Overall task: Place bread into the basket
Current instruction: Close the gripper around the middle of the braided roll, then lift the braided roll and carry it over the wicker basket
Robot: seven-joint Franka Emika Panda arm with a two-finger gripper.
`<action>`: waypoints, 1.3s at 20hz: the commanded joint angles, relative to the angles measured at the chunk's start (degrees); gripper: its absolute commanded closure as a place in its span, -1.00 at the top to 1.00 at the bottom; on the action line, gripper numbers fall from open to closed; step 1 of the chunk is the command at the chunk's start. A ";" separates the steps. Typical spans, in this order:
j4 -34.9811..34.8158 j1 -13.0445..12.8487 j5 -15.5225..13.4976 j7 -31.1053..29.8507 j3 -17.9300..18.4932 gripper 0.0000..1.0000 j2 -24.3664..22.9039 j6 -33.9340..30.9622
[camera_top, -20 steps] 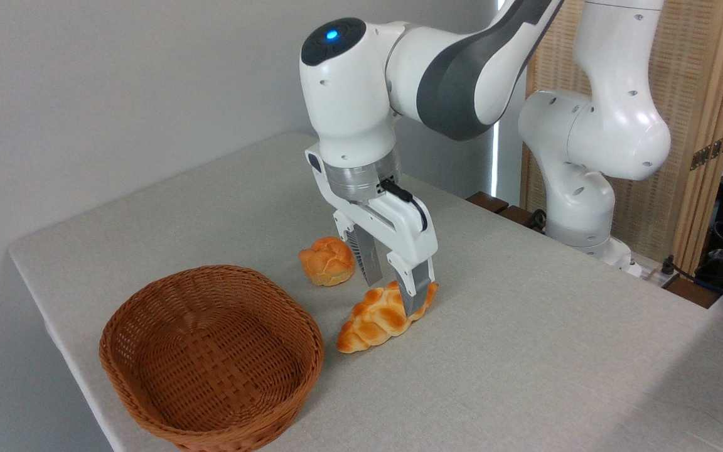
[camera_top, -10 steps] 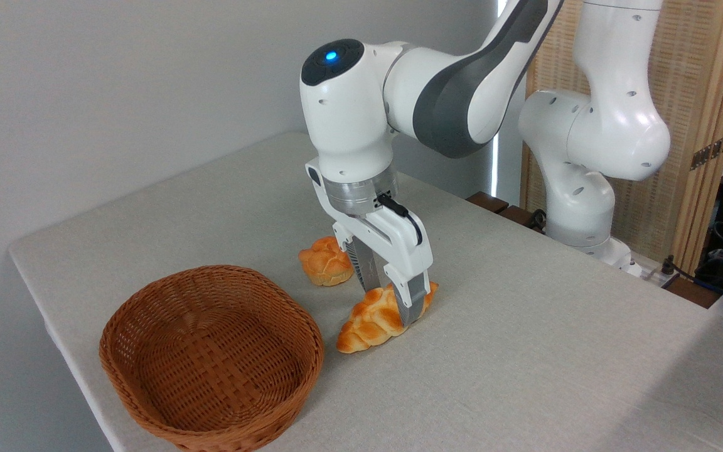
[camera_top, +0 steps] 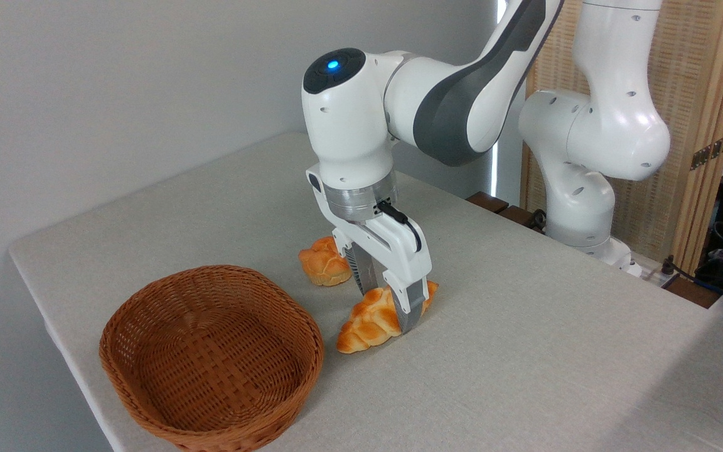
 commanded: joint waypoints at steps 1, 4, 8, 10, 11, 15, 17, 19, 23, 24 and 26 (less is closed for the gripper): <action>-0.72 -0.68 0.33 0.56 0.63 0.07 -0.17 1.59; -0.72 -0.68 0.33 0.56 0.63 0.03 -0.08 1.50; -0.72 -0.76 0.33 0.56 0.63 -0.03 -0.08 1.50; -0.72 -0.76 0.33 0.39 0.63 -0.06 -0.08 1.33; -0.72 -0.76 0.33 0.21 0.63 -0.06 -0.16 1.15; -0.63 -1.12 0.33 0.03 0.63 -0.06 -0.17 0.98; -0.55 -1.20 0.33 -0.05 0.54 -0.06 -0.34 0.80; -0.28 -1.64 -0.10 -0.40 0.36 -0.06 -0.52 0.71; 3.56 -2.34 -1.68 -1.81 -0.86 -0.03 -1.22 -3.48; 6.89 -3.22 -2.73 -2.33 -1.48 -0.02 -1.05 -6.38; 10.08 -3.23 -3.27 -2.51 -1.48 -0.02 -0.96 -8.25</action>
